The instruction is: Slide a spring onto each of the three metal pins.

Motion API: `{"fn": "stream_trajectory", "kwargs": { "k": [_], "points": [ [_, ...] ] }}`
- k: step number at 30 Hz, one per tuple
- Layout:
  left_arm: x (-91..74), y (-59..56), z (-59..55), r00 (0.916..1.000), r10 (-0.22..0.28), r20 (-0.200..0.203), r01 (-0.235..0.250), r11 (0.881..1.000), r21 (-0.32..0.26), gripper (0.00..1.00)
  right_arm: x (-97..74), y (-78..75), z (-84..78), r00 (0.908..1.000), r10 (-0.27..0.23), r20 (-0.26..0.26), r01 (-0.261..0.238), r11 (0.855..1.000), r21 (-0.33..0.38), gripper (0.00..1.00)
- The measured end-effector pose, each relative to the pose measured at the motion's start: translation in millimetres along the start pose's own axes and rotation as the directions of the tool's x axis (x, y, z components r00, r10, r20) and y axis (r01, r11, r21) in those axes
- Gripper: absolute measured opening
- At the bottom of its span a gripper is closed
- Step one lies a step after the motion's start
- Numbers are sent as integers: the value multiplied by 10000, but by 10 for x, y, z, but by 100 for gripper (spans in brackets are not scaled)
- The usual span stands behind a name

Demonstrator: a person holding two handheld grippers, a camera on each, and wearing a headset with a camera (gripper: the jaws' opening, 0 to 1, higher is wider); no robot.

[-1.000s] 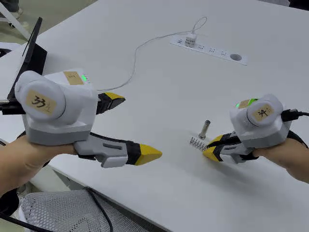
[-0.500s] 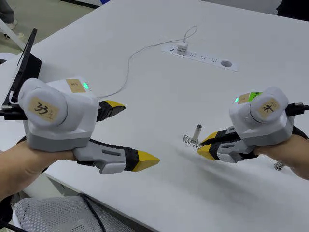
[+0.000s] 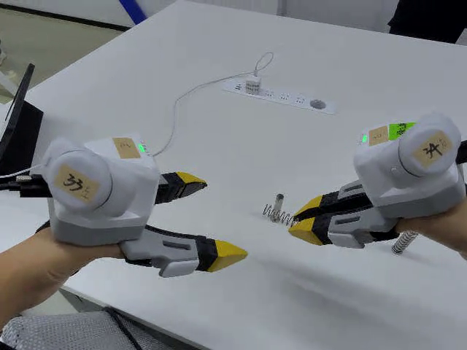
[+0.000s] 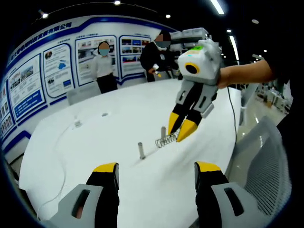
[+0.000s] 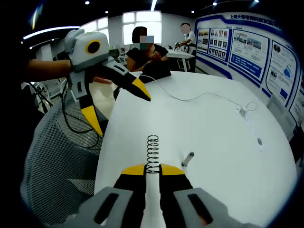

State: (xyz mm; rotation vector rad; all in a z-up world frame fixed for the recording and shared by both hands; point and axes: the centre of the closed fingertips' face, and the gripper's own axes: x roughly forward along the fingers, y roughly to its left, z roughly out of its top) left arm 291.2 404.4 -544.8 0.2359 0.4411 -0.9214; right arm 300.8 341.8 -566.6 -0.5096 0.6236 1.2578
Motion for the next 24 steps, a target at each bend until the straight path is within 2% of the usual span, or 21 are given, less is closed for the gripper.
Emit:
{"fn": "stream_trajectory", "kwargs": {
  "k": [6, 11, 16, 20, 24],
  "points": [
    [83, -127, 129, 9974, -651, 321, 644, 9977, 213, 55, -186, 134, 68, 9998, 174, 138, -170, 9994, -291, 10],
    [157, -230, 202, 9937, -1058, 382, 1043, 9938, 387, 52, -286, 223, 111, 9993, 331, 177, -317, 9967, -742, 10],
    [220, -349, 253, 9887, -1456, 345, 1427, 9869, 747, 46, -324, 262, 108, 9991, 420, 73, -408, 9916, -1228, 10],
    [236, -394, 260, 9863, -1640, 156, 1616, 9815, 1026, 38, -329, 299, 106, 9983, 578, 1, -572, 9875, -1468, 10],
    [235, -433, 285, 9833, -1811, 159, 1781, 9773, 1150, 36, -310, 338, 94, 9978, 652, -120, -663, 9822, -1756, 10]
  ]
}}
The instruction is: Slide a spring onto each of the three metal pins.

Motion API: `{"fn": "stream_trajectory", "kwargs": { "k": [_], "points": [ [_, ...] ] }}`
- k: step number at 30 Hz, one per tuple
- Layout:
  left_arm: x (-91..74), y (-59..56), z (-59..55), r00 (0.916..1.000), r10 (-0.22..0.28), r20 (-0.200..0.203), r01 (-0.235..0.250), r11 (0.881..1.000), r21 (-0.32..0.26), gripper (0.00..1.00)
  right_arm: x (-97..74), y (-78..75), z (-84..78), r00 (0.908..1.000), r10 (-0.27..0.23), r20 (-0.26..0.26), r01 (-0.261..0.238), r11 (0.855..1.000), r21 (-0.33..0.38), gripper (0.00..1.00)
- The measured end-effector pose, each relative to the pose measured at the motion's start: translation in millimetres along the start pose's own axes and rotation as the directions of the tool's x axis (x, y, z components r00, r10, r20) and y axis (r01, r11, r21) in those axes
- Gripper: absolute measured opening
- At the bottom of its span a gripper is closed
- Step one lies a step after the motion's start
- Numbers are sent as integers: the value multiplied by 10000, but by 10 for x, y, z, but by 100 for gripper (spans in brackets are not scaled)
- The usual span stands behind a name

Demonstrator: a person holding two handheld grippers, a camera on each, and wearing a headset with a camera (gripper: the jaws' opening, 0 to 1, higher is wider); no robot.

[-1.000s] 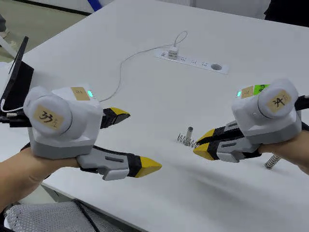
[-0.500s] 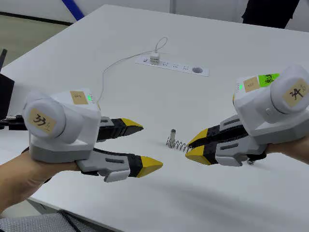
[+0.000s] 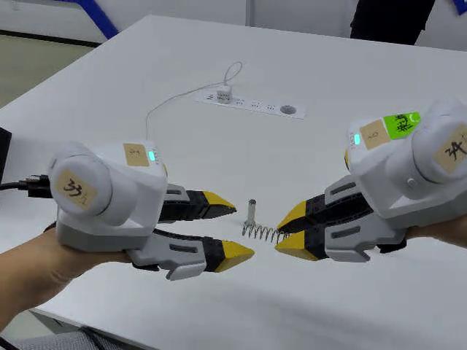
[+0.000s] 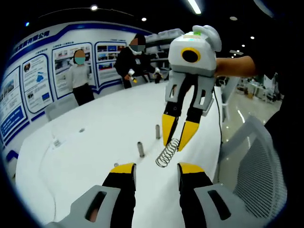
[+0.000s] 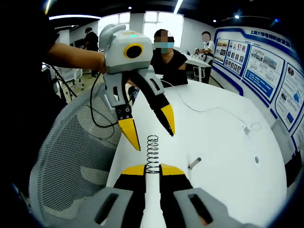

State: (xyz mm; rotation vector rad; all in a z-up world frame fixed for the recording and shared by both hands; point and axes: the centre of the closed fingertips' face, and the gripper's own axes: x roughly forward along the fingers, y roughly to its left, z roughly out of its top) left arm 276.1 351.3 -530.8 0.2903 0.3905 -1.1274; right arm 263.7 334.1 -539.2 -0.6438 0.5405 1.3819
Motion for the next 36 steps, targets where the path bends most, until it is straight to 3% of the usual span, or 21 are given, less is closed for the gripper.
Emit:
{"fn": "stream_trajectory", "kwargs": {
  "k": [8, 11, 18, 25, 30, 36],
  "points": [
    [18, -89, 32, 9992, -390, 39, 389, 9990, 213, 25, 19, 36, -15, 9998, 165, -109, -168, 9997, -190, 10],
    [18, -91, 69, 9989, -397, 248, 394, 9991, 151, 22, 24, 36, -6, 9998, 160, -113, -163, 9994, -311, 10],
    [12, -137, 19, 9974, -710, -128, 716, 9961, 511, 15, 48, 42, 25, 9993, 277, -250, -292, 9976, -622, 10],
    [10, -124, -8, 9972, -654, -353, 684, 9934, 920, 14, 34, 58, 61, 9990, 333, -281, -358, 9951, -923, 10],
    [9, -147, -6, 9975, -581, -412, 645, 9822, 1764, 11, 30, 50, 61, 9991, 274, -310, -306, 9936, -1083, 10],
    [3, -158, -3, 9972, -668, -347, 719, 9812, 1793, 10, 11, 74, 73, 9992, 352, -192, -376, 9895, -1398, 11]
  ]
}}
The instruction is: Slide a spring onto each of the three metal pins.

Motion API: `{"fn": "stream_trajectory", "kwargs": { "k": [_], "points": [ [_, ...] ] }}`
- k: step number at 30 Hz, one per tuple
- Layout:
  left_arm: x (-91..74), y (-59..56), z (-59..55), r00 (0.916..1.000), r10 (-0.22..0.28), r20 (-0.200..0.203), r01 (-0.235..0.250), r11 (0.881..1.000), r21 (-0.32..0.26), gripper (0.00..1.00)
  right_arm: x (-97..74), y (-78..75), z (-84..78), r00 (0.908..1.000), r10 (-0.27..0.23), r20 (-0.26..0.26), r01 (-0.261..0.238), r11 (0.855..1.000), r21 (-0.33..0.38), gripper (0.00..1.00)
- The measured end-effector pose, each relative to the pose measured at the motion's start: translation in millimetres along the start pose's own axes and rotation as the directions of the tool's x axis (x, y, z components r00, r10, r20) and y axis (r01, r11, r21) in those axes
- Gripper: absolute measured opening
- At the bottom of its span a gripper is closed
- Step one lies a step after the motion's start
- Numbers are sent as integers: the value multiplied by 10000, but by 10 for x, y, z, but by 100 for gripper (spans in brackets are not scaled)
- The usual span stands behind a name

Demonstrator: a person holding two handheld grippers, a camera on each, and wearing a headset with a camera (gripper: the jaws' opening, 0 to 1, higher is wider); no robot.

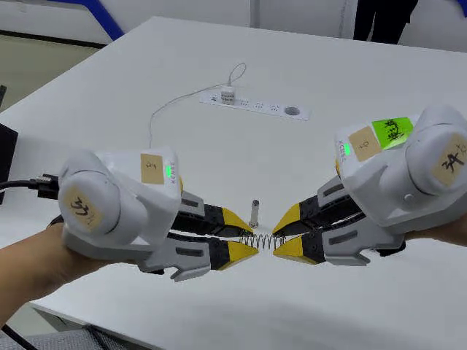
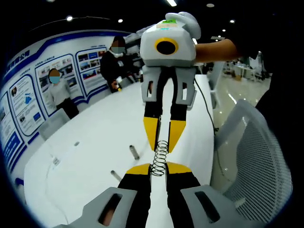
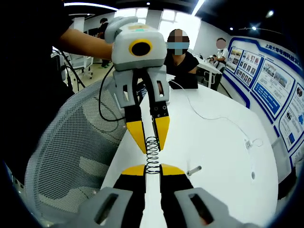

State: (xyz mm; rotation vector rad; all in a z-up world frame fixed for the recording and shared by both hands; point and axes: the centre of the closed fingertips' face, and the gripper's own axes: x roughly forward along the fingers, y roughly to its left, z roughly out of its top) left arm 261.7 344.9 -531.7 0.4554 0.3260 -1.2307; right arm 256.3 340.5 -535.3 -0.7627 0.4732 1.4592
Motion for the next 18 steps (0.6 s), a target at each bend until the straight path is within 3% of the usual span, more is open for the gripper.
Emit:
{"fn": "stream_trajectory", "kwargs": {
  "k": [8, 12, 18],
  "points": [
    [9, -21, -3, 9999, -129, -84, 130, 9997, 221, 10, 47, 13, -47, 9999, 0, 159, 2, 9999, -146, 14],
    [-2, -8, 1, 9999, -122, -89, 124, 9996, 244, 10, 58, -37, -149, 9999, -154, 50, 153, 9997, 213, 16],
    [-12, -1, 17, 10000, -99, 10, 99, 9998, 193, 10, 22, -10, -18, 9926, 67, 1210, -210, 9929, 1170, 13]
  ]
}}
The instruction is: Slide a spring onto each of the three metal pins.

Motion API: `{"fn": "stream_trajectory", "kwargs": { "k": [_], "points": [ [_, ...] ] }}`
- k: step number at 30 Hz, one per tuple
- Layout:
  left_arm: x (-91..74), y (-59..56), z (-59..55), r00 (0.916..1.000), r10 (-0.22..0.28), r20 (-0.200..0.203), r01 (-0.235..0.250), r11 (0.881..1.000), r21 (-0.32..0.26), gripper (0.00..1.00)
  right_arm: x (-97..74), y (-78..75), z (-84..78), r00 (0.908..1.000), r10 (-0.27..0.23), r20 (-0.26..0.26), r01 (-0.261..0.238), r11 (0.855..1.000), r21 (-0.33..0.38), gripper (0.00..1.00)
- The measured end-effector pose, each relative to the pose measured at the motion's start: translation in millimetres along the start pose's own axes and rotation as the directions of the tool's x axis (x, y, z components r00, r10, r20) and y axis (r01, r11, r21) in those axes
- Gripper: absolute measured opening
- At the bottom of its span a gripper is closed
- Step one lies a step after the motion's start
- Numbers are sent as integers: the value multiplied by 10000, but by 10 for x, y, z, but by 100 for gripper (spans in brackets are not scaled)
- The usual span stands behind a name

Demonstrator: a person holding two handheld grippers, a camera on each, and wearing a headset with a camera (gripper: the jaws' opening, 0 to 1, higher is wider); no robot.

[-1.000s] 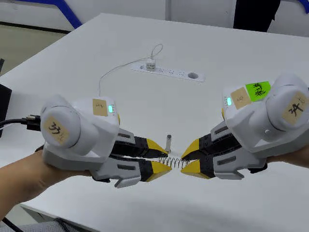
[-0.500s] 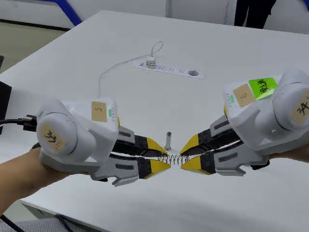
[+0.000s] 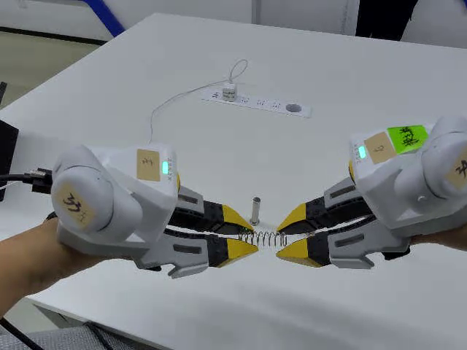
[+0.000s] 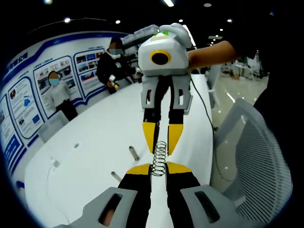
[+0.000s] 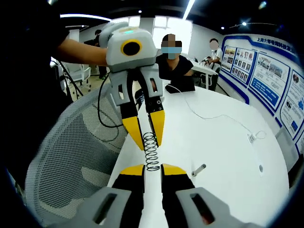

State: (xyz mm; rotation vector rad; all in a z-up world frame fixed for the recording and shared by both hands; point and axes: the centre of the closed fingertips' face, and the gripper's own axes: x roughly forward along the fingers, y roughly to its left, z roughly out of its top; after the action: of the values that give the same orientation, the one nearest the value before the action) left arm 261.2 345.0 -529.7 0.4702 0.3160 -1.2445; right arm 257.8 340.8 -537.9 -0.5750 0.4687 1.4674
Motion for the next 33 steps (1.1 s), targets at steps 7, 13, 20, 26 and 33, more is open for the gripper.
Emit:
{"fn": "stream_trajectory", "kwargs": {
  "k": [7, 13, 20, 26, 33],
  "points": [
    [26, -10, -21, 9999, -20, -160, 22, 9999, 113, 10, -26, -13, 12, 10000, -40, -17, 40, 10000, -80, 11],
    [14, 12, -9, 9999, 123, -65, -123, 9999, 14, 10, -81, -30, 138, 9996, -111, 254, 118, 9996, -249, 11],
    [10, 49, -18, 9994, 328, -108, -329, 9994, -86, 10, -93, -26, 302, 9960, -146, 884, 152, 9999, -61, 11],
    [10, 41, -10, 9993, 382, 36, -381, 9989, -260, 10, -91, -13, 391, 9908, -164, 1341, 157, 9999, 59, 11],
    [42, 20, 3, 9990, 450, 87, -447, 9985, -318, 10, -65, 11, 546, 9810, -81, 1938, 24, 9996, 294, 11]
  ]
}}
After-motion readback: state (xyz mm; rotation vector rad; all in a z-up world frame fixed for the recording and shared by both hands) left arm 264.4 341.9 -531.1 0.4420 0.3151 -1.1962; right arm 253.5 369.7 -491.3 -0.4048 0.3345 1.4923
